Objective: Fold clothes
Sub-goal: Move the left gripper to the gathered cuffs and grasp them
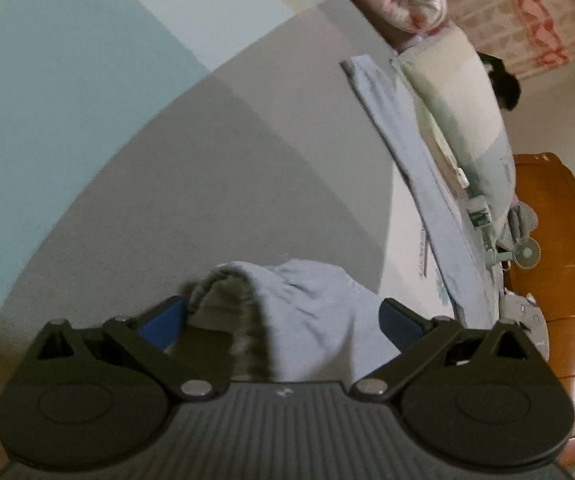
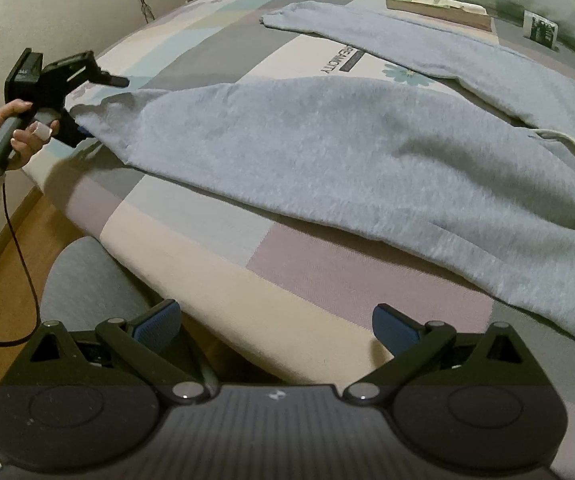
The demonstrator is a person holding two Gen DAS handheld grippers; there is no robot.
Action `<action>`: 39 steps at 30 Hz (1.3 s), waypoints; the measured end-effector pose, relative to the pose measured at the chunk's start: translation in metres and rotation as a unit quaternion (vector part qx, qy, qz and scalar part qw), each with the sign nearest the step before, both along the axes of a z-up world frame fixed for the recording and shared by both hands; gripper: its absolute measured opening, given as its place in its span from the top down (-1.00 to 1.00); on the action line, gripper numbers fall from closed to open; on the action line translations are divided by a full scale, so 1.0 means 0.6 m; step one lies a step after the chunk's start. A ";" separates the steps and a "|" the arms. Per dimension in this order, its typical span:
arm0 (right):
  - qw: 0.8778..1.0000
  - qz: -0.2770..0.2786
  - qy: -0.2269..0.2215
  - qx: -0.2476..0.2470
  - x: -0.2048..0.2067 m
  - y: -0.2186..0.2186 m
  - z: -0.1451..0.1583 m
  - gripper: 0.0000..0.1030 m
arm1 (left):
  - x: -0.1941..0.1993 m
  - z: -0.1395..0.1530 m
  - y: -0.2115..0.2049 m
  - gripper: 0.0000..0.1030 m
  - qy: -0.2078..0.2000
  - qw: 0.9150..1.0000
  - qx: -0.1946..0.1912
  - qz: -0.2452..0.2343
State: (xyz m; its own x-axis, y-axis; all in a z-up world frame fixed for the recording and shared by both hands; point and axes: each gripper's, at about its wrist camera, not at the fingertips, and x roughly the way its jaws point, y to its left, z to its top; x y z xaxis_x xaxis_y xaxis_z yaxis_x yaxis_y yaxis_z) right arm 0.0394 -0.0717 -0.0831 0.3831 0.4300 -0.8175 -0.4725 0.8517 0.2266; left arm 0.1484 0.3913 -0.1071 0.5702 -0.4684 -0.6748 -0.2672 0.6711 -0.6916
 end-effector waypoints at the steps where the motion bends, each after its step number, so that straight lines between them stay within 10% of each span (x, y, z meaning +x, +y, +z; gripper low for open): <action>1: 1.000 0.001 0.000 -0.001 0.000 0.001 -0.001 -1.00 | 0.000 0.005 -0.001 -0.96 -0.011 1.000 -0.009 0.000; 8: 1.000 -0.005 0.003 -0.004 0.002 0.002 -0.003 -1.00 | -0.015 0.089 0.000 -0.96 -0.163 0.983 -0.081 0.007; 17: 1.000 -0.002 0.004 -0.003 0.004 0.006 -0.001 -1.00 | -0.036 0.181 -0.050 -0.97 -0.215 0.973 0.079 -0.026; 25: 1.000 -0.003 0.006 -0.003 0.006 0.006 -0.003 -1.00 | -0.013 0.023 -0.115 -0.94 -0.052 0.990 0.106 -0.075; 39: 1.000 0.007 0.019 0.008 0.010 0.010 -0.021 -1.00 | -0.110 0.091 -0.105 -0.94 -0.085 0.981 0.163 -0.064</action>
